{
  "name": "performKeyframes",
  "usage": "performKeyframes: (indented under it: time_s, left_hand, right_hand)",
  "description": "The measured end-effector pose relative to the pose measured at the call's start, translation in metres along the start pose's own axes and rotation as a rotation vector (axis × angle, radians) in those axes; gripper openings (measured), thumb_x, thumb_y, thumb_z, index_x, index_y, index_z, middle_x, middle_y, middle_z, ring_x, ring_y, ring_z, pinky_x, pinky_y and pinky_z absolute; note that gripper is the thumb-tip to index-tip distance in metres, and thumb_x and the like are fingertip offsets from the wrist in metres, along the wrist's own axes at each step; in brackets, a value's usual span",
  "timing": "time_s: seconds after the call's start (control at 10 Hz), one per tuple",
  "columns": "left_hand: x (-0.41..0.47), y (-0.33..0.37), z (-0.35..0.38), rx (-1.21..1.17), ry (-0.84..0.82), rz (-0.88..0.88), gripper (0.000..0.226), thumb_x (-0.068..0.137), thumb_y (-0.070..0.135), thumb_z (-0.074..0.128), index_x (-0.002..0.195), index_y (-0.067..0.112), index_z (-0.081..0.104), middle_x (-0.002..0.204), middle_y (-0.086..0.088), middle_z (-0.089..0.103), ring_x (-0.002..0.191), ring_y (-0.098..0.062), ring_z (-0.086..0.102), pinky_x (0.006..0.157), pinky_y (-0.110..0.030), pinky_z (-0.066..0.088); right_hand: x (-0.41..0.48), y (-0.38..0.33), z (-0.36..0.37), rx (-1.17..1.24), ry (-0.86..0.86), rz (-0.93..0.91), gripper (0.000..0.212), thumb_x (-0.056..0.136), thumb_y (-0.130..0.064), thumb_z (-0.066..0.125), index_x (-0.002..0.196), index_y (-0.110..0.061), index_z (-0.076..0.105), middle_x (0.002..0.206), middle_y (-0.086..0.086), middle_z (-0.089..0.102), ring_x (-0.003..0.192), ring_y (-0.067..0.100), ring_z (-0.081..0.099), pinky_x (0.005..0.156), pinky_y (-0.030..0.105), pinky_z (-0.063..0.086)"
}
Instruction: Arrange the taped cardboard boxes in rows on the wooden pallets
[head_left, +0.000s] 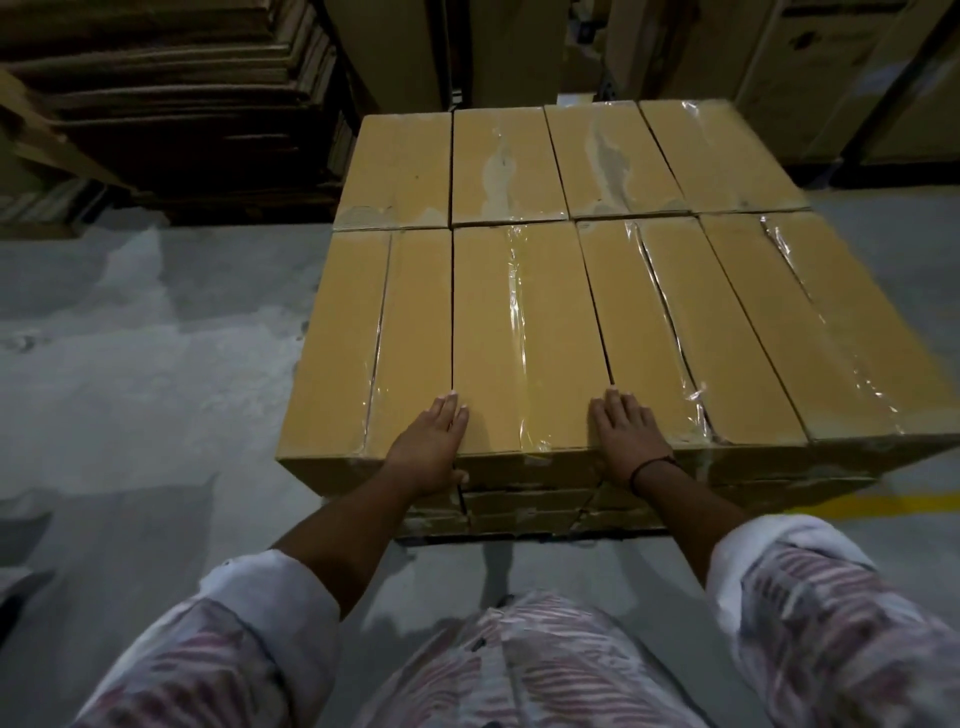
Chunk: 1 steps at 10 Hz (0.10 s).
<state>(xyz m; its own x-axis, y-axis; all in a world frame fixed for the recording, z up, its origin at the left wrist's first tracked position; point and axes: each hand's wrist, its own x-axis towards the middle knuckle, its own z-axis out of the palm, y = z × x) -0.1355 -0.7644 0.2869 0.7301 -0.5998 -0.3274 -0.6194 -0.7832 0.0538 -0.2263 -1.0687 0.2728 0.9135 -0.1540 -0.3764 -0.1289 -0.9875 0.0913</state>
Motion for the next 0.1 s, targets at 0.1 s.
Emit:
performKeyframes:
  time_s: [0.1]
  left_hand:
    - [-0.0243,0.0136,-0.0023,-0.063,0.049,-0.018,0.105,0.094,0.051,0.066,0.163,0.016,-0.004,0.170,-0.011,-0.014,0.158,-0.029,-0.007,0.126,-0.040,0.008]
  right_hand:
    - [-0.0162,-0.0196,0.0011,0.079,0.075,-0.023,0.097,0.095,-0.053,0.058,0.161,-0.014,-0.001,0.169,0.015,-0.002,0.155,0.037,0.000,0.126,0.050,0.007]
